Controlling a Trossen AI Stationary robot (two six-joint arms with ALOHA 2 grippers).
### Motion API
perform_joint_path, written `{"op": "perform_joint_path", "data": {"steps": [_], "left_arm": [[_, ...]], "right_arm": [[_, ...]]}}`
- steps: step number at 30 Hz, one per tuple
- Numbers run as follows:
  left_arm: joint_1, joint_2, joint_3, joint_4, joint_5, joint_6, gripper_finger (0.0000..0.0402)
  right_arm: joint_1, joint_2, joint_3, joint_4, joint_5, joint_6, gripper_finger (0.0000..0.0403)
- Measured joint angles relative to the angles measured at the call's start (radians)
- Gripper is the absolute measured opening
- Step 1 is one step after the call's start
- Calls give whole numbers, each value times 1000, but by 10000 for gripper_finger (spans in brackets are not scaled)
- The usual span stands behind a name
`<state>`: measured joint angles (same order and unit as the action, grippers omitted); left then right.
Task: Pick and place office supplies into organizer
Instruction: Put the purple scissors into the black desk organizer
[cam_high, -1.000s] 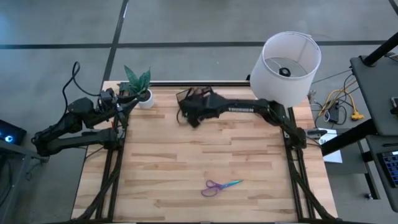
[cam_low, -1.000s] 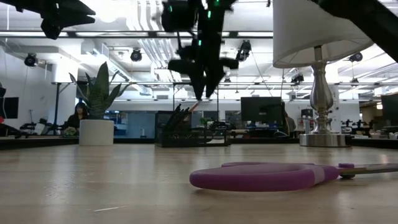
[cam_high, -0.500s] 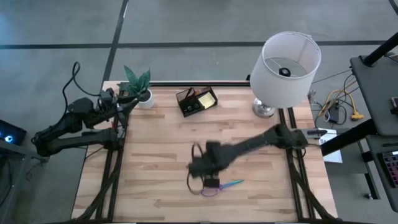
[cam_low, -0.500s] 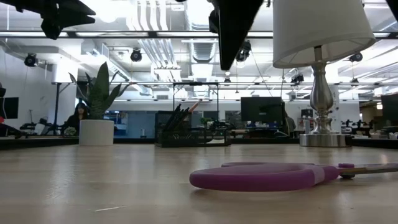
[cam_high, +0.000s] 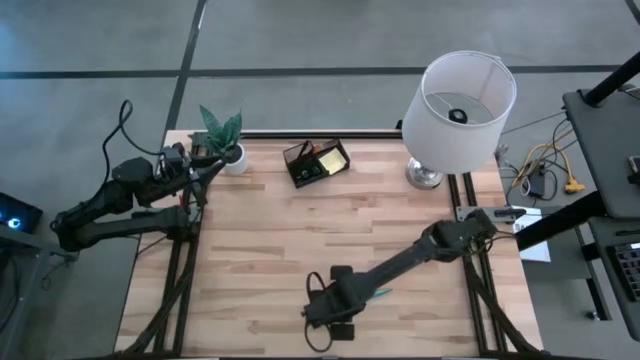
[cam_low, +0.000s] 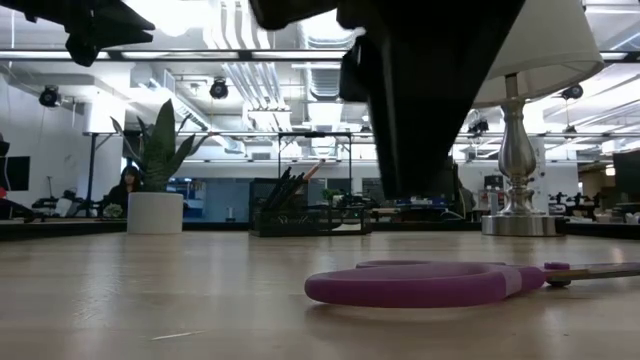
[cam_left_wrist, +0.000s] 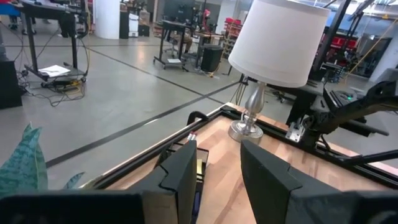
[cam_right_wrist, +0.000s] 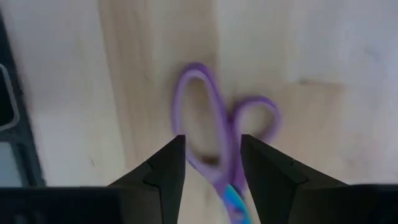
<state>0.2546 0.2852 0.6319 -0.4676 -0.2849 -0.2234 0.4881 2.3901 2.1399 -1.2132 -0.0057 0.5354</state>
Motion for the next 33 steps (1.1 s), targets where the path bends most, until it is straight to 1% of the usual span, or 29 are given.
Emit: {"op": "perform_joint_path", "data": {"steps": [3, 13, 20, 27, 33], "left_arm": [[0, 0, 0, 0, 0, -2, 106], [0, 2, 0, 1, 0, -1, 106], [0, 2, 0, 2, 0, -1, 106], [0, 8, 0, 3, 0, -1, 106], [0, 9, 0, 3, 0, 0, 106]], "right_arm": [[0, 27, -1, 41, -24, 7, 142], [-2, 51, -1, 39, -17, 113, 135], [1, 46, -1, 35, 64, 92, 137], [-1, 48, -50, 26, 65, 90, 148], [-2, 46, -89, 51, 39, 78, 153]]}}
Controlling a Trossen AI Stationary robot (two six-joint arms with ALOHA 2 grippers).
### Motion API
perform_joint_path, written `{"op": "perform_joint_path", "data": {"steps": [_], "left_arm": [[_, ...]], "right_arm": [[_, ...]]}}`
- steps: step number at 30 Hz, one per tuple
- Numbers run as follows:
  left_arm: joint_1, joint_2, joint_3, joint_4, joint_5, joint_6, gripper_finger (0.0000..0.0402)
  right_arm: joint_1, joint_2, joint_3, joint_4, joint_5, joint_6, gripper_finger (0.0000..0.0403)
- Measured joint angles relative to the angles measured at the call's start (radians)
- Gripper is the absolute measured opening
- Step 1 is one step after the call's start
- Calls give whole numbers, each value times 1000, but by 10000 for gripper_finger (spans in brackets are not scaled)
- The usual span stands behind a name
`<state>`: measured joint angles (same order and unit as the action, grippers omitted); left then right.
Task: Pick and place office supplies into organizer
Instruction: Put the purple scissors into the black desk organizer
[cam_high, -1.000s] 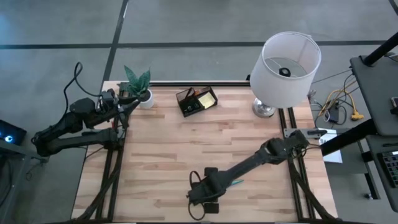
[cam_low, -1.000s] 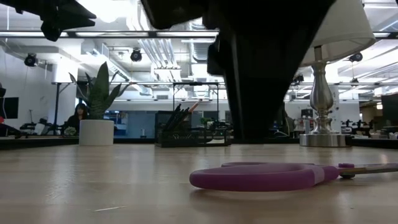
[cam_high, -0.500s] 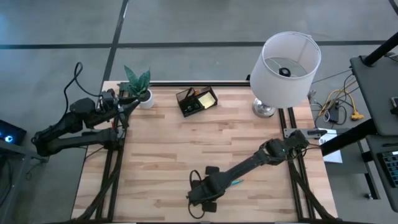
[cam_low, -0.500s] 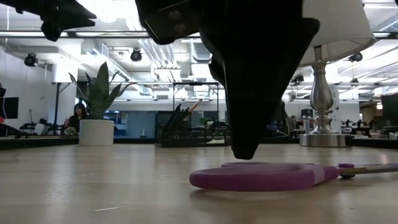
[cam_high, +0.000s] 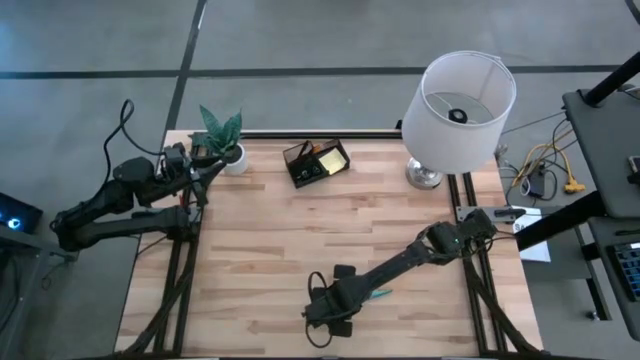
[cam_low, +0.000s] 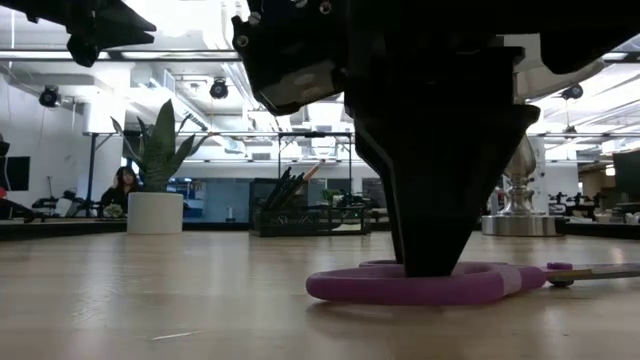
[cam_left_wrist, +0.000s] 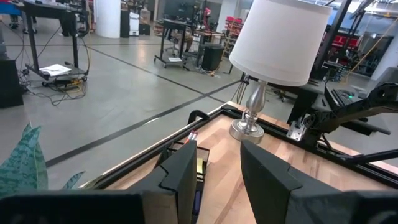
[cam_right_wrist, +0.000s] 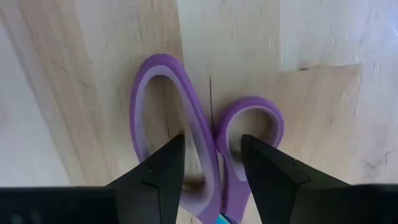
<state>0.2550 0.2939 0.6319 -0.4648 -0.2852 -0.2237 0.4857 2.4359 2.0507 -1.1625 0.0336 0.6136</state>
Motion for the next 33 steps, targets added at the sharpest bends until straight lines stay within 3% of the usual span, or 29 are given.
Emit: {"op": "perform_joint_path", "data": {"steps": [5, 13, 22, 33], "left_arm": [[0, 0, 0, 0, 0, 0, 106], [0, 0, 0, 0, -1, 0, 106], [0, 0, 0, 0, -1, 0, 106], [0, 0, 0, 1, -1, 4, 106]], "right_arm": [[-14, 0, -3, 13, -12, -38, 135], [-30, -3, -18, 27, -23, -42, 58], [-54, -5, -15, 25, -13, 45, 56], [-167, -66, 3, 28, 340, 488, 51]]}}
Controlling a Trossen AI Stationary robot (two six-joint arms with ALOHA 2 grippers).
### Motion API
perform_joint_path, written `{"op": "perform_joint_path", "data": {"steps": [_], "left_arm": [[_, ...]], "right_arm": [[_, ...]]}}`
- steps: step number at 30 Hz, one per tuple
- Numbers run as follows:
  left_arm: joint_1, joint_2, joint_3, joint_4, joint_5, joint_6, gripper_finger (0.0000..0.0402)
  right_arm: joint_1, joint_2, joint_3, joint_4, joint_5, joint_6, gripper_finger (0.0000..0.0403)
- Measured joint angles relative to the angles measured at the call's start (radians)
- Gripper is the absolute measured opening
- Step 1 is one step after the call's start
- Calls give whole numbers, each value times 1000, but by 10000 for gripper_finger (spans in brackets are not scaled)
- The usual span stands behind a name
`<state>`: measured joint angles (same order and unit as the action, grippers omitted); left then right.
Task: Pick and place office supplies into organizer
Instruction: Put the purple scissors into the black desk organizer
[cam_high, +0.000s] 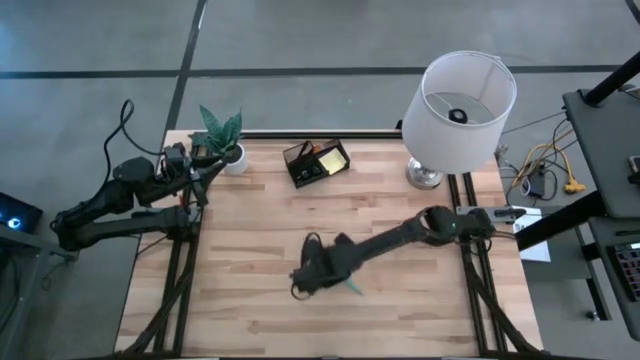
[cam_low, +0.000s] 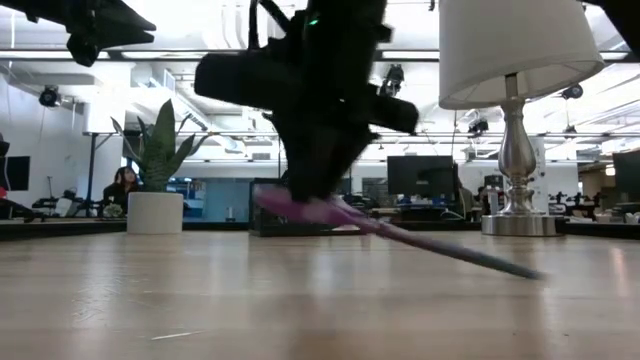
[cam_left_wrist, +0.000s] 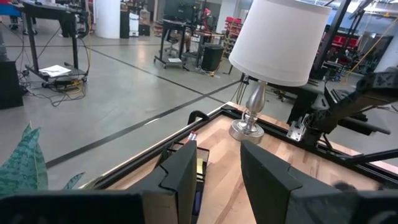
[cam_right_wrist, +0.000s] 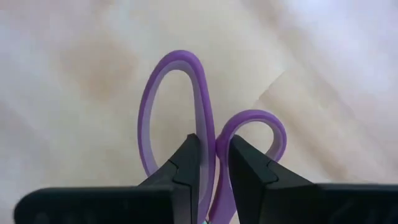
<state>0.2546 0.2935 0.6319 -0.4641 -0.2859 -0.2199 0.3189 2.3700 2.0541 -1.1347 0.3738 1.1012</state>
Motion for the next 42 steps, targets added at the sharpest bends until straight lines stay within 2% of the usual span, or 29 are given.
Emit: {"op": "perform_joint_path", "data": {"steps": [7, 10, 12, 14, 19, 22, 26, 30, 35, 42], "left_arm": [[0, -8, 7, -1, 0, 25, 106], [0, -22, 11, 0, 1, 84, 106], [0, -32, 12, -1, 1, 98, 106], [0, -43, 15, -1, 1, 101, 106], [0, -59, 16, 0, 1, 104, 106], [0, -67, 16, -1, 0, 104, 106], [0, -87, 16, -11, -6, 105, 106], [0, -100, 15, -25, -50, 105, 106], [0, -91, 14, -25, -79, 106, 106], [0, -92, 8, -38, -88, 106, 106]], "right_arm": [[-121, -90, 0, 12, 336, 110, 52], [-190, -129, 1, 103, 514, 141, 52], [-243, -143, 1, 218, 586, 64, 52], [-292, -148, 1, 376, 633, -78, 53], [-405, -144, -1, 825, 639, -463, 53], [-463, -144, -2, 973, 642, -590, 53], [-494, -144, -3, 1010, 649, -671, 54], [-513, -140, -5, 1026, 566, -673, 54], [-522, -104, -9, 1065, 594, -698, 54], [-535, -24, -9, 1269, 576, -715, 54]]}}
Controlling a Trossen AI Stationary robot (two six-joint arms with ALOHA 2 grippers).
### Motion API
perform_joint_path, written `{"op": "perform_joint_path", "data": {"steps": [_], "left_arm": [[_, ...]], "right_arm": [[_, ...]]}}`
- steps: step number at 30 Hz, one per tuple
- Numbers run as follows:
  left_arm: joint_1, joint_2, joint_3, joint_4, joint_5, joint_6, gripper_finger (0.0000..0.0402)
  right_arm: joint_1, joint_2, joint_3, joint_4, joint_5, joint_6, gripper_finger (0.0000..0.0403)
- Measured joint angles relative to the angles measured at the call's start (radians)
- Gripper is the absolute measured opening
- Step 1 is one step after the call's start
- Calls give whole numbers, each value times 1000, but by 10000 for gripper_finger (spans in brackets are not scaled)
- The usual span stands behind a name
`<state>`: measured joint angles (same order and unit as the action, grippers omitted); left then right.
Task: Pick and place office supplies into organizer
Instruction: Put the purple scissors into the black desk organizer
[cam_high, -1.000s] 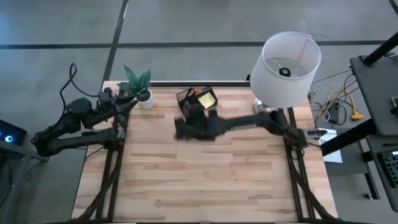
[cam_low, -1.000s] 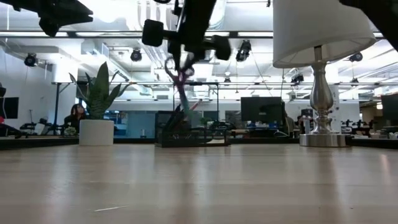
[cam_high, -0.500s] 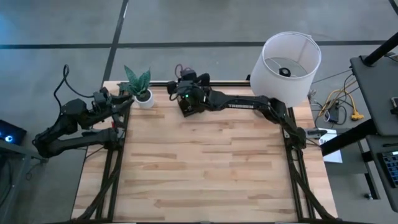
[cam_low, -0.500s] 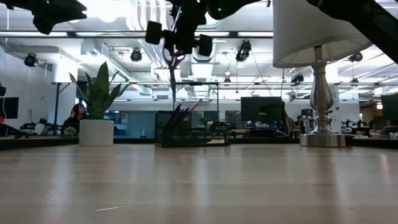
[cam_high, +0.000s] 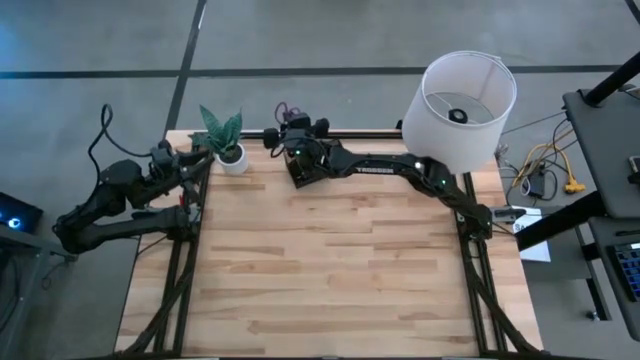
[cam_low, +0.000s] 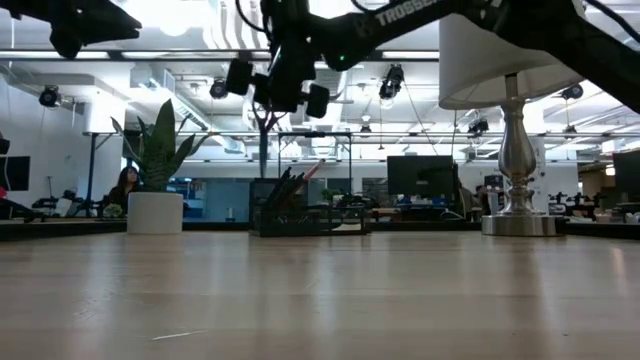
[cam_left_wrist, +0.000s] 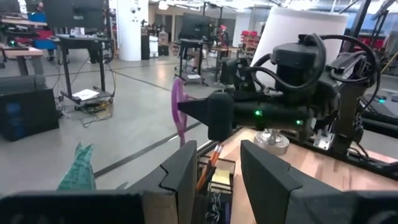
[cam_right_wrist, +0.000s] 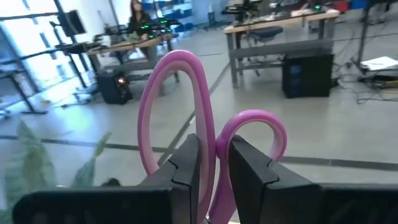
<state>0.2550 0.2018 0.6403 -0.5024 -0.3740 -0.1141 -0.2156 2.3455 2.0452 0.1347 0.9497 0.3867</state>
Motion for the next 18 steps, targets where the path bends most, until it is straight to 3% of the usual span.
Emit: {"op": "perform_joint_path", "data": {"steps": [11, 18], "left_arm": [[0, 2, -3, -32, 0, -3, 106], [0, -2, -4, -30, 0, -2, 106]], "right_arm": [[19, 38, -1, -17, 57, 10, 56], [32, 41, -41, -21, 157, 14, 106]]}}
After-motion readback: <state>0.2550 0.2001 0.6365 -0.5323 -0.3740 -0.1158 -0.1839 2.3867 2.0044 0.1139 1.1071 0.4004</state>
